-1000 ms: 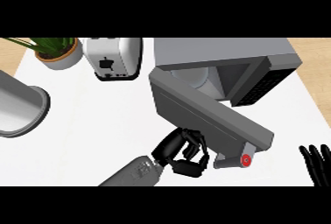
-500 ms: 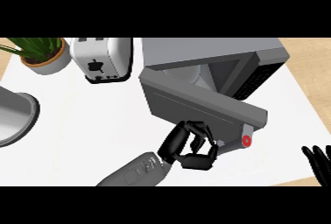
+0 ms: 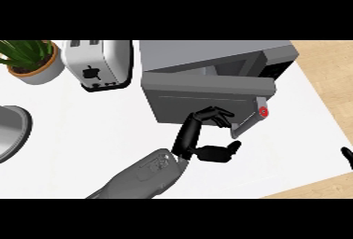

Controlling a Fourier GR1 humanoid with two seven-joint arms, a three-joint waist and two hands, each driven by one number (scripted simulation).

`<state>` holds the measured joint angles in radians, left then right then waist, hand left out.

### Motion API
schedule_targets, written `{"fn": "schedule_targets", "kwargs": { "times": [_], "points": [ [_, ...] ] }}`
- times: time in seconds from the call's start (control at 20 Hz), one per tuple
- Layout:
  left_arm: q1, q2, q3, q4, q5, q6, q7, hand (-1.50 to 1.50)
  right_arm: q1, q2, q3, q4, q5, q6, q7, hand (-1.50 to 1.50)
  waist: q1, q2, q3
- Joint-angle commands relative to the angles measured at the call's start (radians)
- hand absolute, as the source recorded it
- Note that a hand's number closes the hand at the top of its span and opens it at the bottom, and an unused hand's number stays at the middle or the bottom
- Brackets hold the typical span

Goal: Pick up the milk, place it into the microwave and close the microwave

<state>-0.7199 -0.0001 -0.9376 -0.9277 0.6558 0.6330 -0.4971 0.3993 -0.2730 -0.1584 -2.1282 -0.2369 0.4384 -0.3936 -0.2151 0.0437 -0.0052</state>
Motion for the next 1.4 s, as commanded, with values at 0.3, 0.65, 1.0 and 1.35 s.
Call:
{"fn": "schedule_targets", "kwargs": {
  "times": [0.3, 0.65, 1.0, 1.35],
  "points": [
    [-0.114, 0.0, 0.074, 0.047, 0.154, 0.094, 0.003, -1.5, -0.152, -0.141, -0.185, -0.061, 0.172, -0.088, -0.013, 1.5, -0.039, 0.018, -0.003],
    [-0.145, 0.0, 0.087, 0.072, 0.235, 0.133, -0.022, -1.5, -0.21, -0.19, -0.197, -0.038, 0.194, -0.087, 0.007, 1.5, -0.044, 0.033, -0.001],
    [-0.166, 0.0, 0.09, 0.097, 0.286, 0.138, -0.061, -1.5, -0.265, -0.219, -0.219, 0.005, 0.194, -0.094, 0.017, 1.5, -0.045, 0.043, 0.002],
    [-0.177, 0.0, 0.071, 0.11, 0.326, 0.133, -0.106, -1.5, -0.308, -0.229, -0.203, 0.027, 0.178, -0.088, 0.031, 1.5, -0.061, 0.047, 0.002]
  ]
}}
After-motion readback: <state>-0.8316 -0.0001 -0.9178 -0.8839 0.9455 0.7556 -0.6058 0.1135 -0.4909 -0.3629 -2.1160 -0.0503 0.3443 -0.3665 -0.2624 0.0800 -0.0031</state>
